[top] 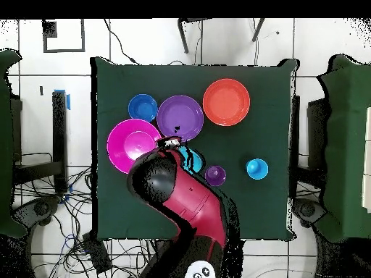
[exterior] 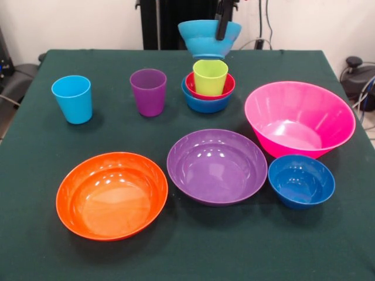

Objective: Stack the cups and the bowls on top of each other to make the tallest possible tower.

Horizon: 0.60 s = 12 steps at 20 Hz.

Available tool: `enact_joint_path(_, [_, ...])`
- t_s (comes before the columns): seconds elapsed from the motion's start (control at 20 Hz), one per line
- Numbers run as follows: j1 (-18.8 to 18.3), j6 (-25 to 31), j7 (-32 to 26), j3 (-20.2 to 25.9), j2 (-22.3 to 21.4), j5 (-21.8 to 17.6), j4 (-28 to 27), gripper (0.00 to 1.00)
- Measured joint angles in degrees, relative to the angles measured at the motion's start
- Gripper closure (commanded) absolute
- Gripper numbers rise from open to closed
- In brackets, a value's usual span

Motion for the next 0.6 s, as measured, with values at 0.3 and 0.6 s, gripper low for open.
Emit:
enact_joint_path(0.3, [-0.01,-0.01,0.00,-0.01,-0.54,0.00,0.22,1.00])
enact_joint_path(0.6, [0.43,0.02,0.00,-0.37,-0.52,0.00,0.22,1.00])
